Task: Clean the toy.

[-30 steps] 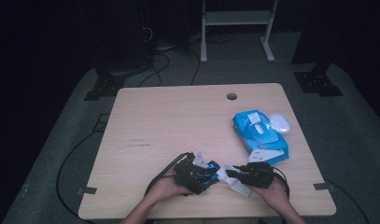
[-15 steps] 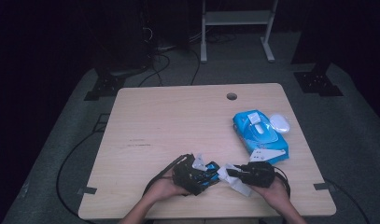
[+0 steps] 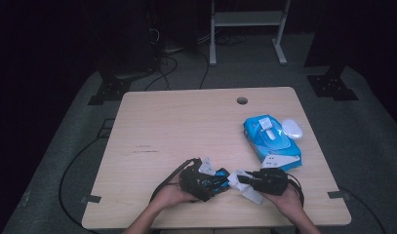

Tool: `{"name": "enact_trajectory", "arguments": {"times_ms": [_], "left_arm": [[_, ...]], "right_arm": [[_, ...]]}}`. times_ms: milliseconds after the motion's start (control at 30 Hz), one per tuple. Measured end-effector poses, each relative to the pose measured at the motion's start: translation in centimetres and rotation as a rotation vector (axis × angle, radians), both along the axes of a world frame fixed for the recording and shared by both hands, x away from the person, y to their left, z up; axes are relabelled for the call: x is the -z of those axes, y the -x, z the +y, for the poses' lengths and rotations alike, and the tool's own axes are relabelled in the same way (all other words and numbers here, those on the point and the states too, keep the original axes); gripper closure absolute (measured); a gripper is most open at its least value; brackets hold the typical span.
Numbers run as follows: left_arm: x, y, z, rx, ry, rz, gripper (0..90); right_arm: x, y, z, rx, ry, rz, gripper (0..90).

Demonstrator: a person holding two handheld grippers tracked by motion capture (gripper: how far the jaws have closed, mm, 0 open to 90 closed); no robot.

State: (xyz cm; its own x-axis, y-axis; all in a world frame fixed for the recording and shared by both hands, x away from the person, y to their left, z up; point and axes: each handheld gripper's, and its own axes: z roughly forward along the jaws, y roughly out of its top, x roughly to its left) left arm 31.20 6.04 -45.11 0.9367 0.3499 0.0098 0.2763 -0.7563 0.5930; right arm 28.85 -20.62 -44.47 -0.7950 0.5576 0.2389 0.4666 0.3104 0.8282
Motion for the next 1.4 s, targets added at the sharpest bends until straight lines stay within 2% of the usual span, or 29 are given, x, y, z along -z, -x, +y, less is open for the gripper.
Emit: {"name": "enact_trajectory", "arguments": {"times_ms": [67,200,400,467,533,567,600,633,700,833,933,1167,1333,1400], "left_arm": [[0.0,-0.1,0.0,0.001,-0.002,0.002,27.7],[0.4,-0.1,-0.1,0.009,-0.04,-0.002,27.7],[0.5,-0.3,0.0,0.03,-0.068,0.018,27.2],[0.5,-0.4,0.1,0.06,-0.08,0.022,25.7],[0.5,-0.4,0.2,0.08,-0.094,0.035,19.6],[0.7,-0.4,0.2,0.104,-0.118,0.019,19.6],[0.8,-0.4,0.2,0.117,-0.121,0.018,19.1],[0.8,-0.4,0.2,0.12,-0.118,0.02,18.0],[0.7,-0.7,0.5,0.123,-0.107,0.017,24.0],[0.6,-0.8,0.5,0.13,-0.12,0.013,25.9],[0.6,-0.7,0.5,0.132,-0.119,0.003,26.0],[0.6,-0.8,0.7,0.119,-0.105,0.012,26.0],[0.1,-1.0,1.0,0.112,-0.057,0.017,26.6],[-0.1,-1.2,0.9,0.116,-0.062,0.026,26.6]], "right_arm": [[0.0,0.0,0.0,0.001,-0.001,-0.001,77.1],[0.0,0.0,0.0,0.002,-0.003,0.0,77.1],[-0.1,-0.1,-0.1,0.003,-0.002,-0.002,77.0],[0.0,-0.1,-0.1,0.005,0.001,0.003,77.0],[0.0,-0.1,-0.1,0.006,-0.001,0.005,76.7],[0.0,-0.1,-0.1,0.006,0.001,0.005,76.7],[0.0,-0.1,-0.1,0.007,0.001,0.006,76.7],[0.0,-0.1,-0.1,0.007,0.001,0.006,76.7],[0.1,-0.2,-0.1,0.007,0.002,0.005,76.7],[0.1,-0.1,-0.1,0.008,0.001,0.006,76.7],[0.0,-0.2,-0.1,0.011,-0.003,0.006,76.7],[0.0,-0.2,-0.3,0.015,-0.006,0.004,76.7],[-0.1,-0.2,-0.4,0.016,-0.008,0.004,76.7],[-0.1,-0.2,-0.4,0.018,-0.01,0.005,76.8]]}}
